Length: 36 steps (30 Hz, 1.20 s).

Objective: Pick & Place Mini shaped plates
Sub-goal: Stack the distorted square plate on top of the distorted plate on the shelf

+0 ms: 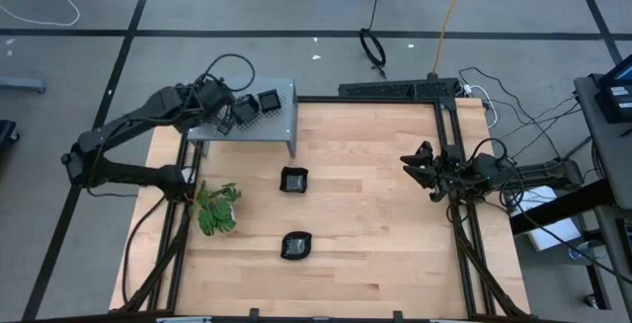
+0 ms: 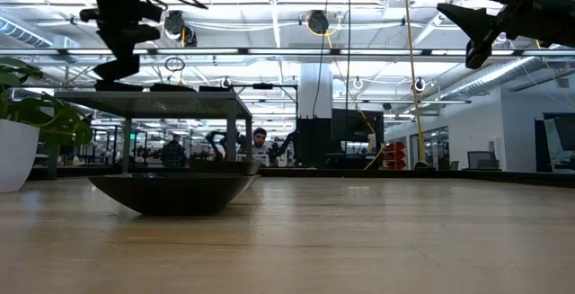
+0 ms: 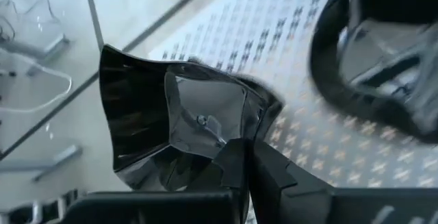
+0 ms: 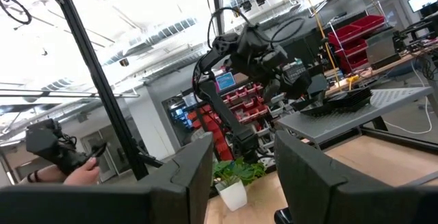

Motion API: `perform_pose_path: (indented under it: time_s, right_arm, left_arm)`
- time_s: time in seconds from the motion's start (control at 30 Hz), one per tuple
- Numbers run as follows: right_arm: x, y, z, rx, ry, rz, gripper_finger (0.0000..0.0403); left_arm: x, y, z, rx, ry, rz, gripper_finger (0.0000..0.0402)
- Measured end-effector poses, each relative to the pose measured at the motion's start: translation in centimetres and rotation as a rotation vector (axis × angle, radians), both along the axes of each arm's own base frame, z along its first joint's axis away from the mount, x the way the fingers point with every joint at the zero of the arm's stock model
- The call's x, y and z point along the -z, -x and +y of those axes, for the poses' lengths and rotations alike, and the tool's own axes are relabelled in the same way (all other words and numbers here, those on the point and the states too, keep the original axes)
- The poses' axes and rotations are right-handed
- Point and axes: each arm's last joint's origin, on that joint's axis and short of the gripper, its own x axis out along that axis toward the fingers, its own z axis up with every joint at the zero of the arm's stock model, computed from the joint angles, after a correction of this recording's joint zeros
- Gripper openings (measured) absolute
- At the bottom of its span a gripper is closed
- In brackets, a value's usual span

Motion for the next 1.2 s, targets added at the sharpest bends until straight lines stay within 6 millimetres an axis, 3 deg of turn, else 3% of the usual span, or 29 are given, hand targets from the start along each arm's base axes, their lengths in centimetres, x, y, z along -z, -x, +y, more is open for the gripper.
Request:
perform_pose_path:
  time_s: [0.37, 0.73, 1.0, 1.2]
  right_arm:
    - [0.0, 0.0, 0.0, 0.000, 0.000, 0.000, 0.0144]
    - [0.0, 0.0, 0.0, 0.000, 0.000, 0.000, 0.0144]
    - [0.0, 0.0, 0.0, 0.000, 0.000, 0.000, 0.0144]
    - [0.0, 0.0, 0.0, 0.000, 0.000, 0.000, 0.0144]
  left_arm:
    - [0.3, 0.8, 0.6, -0.002, 0.064, 0.057, 0.0010]
    - [0.2, 0.8, 0.7, 0.004, 0.049, 0.061, 0.0102]
    - [-0.3, -1.0, 0.1, 0.176, -0.015, 0.002, 0.0147]
    - [-1.0, -3.5, -1.0, 0.508, 0.021, -0.150, 0.0156]
